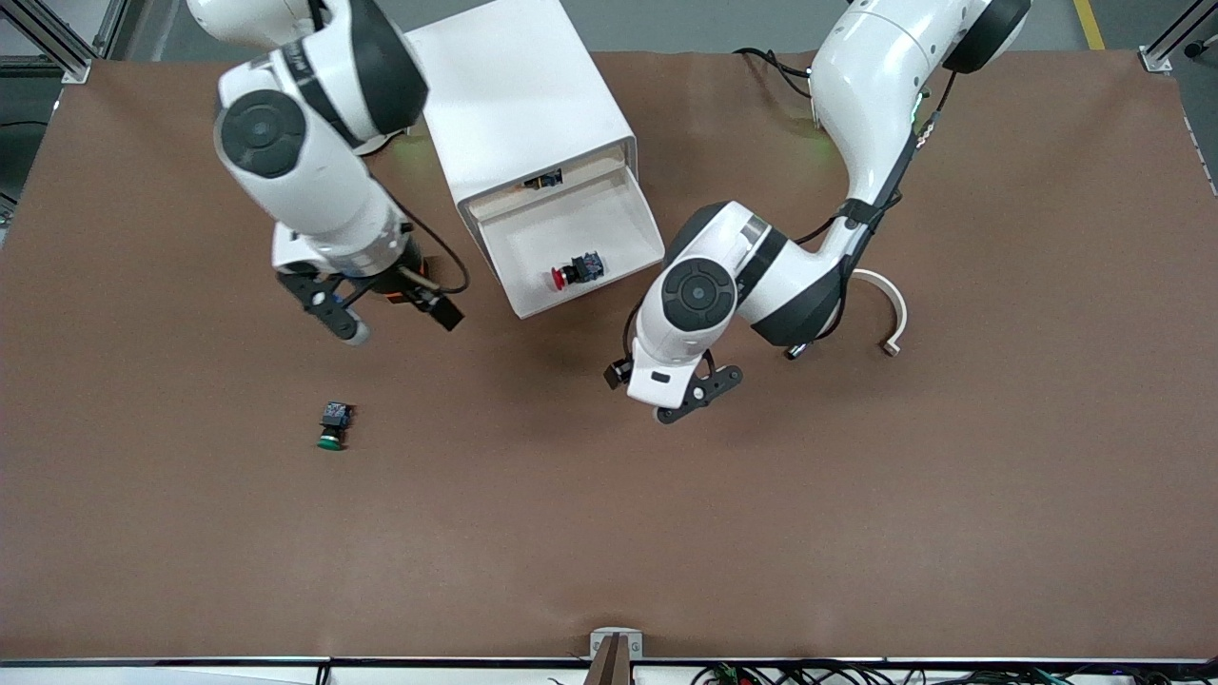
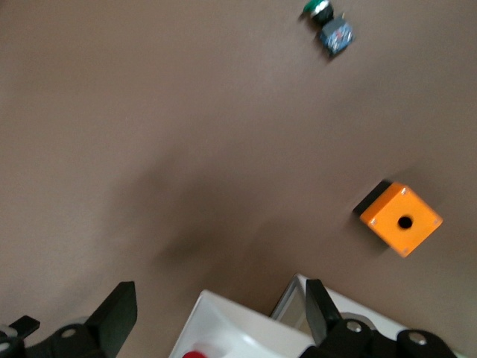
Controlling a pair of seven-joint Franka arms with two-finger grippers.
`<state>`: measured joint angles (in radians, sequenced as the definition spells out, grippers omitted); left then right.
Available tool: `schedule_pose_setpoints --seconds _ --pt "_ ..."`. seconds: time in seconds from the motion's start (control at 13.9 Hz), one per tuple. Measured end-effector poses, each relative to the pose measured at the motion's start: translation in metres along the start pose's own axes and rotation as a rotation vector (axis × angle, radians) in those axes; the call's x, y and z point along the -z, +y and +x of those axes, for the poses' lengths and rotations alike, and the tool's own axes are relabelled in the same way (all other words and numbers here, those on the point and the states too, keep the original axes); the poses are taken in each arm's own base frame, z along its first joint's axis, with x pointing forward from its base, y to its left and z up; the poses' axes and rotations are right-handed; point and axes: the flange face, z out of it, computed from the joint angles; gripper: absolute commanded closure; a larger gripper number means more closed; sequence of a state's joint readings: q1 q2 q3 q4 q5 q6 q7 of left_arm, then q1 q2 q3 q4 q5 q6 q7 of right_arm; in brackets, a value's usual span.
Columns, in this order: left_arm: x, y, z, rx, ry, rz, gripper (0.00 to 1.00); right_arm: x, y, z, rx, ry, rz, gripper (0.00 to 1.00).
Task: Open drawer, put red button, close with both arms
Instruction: 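Withdraw the right gripper while the left gripper moves to the drawer front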
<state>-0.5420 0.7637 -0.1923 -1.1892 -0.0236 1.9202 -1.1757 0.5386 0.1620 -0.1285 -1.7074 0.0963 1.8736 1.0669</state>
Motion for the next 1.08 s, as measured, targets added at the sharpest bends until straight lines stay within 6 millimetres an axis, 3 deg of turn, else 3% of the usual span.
schedule_pose_setpoints --seconds 0.29,0.5,0.79,1.08 --pt "-0.009 0.015 -0.037 -0.053 0.003 -0.002 0.0 0.018 0.043 0.063 0.112 0.003 0.009 0.0" --pt "-0.017 0.023 -0.065 -0.075 0.0 0.008 0.0 0.033 0.076 0.098 0.188 0.009 0.019 0.0" --pt "-0.029 0.028 -0.094 -0.08 -0.007 0.028 0.0 0.057 0.125 0.135 0.302 0.005 0.021 0.0" --pt "-0.046 0.028 -0.116 -0.09 -0.017 0.058 0.0 0.088 0.175 0.156 0.455 0.013 0.034 0.0"
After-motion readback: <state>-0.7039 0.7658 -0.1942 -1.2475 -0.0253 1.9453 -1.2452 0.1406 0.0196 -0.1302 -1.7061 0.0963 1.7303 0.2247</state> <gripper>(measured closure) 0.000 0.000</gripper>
